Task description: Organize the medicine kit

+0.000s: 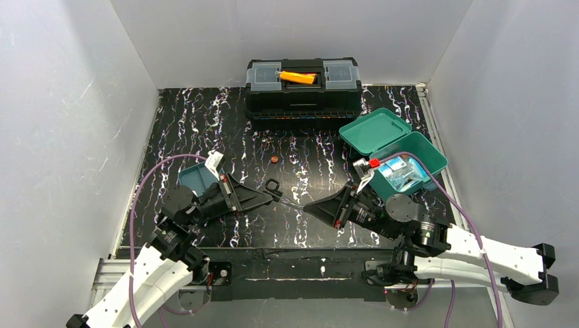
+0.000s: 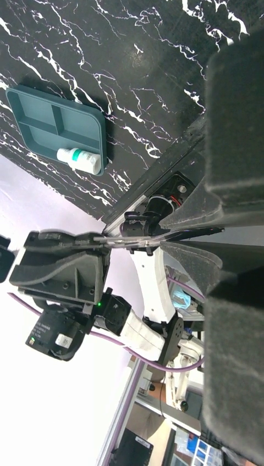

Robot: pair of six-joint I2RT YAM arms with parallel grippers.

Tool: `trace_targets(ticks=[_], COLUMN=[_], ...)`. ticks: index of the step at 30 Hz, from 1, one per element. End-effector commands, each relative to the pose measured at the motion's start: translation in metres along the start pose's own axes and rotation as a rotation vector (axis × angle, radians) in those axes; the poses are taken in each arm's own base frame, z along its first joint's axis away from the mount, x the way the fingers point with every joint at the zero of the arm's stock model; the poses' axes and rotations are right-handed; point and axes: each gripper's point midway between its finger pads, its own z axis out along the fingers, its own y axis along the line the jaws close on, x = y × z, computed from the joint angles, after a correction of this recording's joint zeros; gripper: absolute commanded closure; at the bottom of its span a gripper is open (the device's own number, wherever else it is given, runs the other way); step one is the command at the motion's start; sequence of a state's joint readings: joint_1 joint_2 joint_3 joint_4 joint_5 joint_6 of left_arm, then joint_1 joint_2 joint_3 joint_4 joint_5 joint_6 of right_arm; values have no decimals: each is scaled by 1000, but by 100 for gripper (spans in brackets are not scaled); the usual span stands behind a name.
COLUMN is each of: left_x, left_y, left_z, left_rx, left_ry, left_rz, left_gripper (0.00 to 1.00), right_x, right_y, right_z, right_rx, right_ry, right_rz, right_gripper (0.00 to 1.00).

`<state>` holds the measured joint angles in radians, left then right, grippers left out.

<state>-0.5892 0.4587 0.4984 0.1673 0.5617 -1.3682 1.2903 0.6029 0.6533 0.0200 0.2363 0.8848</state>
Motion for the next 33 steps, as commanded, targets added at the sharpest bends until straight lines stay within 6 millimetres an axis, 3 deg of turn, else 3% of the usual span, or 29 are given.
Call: trace_targets(ticks=[1, 4, 11, 13, 19, 24, 28, 30, 33], left_x=[6, 6, 6, 4, -2, -10, -19, -26, -31], left_y=[7, 10, 15, 14, 24, 42, 74, 85, 98], left_z=[-2, -4, -8, -10, -31, -47, -67, -77, -85], left_rx=[-42, -67, -126, -157, -323, -463, -636, -706, -760], left_ry=[38, 32, 42, 38, 25, 23, 29, 27, 33], left_rz=[37, 57, 105, 142, 283, 399, 493, 565, 626], left_gripper=[72, 44, 23, 10, 2, 2, 2, 2, 2], right_x=[-19, -23, -33, -34, -59, -85, -121, -151, -172], right_y=[18, 15, 9, -1, -28, -56, -80, -80, -76], right_z=[-2, -6, -15, -19, -39, -65, -108, -135, -144], right_rx=[-74, -55, -9, 49, 254, 493, 789, 938, 1065], right_ry=[-78, -97, -123, -116, -168, -193, -226, -267, -249], right_rz=[12, 9, -18, -44, -155, -295, -455, -552, -670], right_gripper=[99, 99, 99, 99, 99, 99, 99, 99, 99])
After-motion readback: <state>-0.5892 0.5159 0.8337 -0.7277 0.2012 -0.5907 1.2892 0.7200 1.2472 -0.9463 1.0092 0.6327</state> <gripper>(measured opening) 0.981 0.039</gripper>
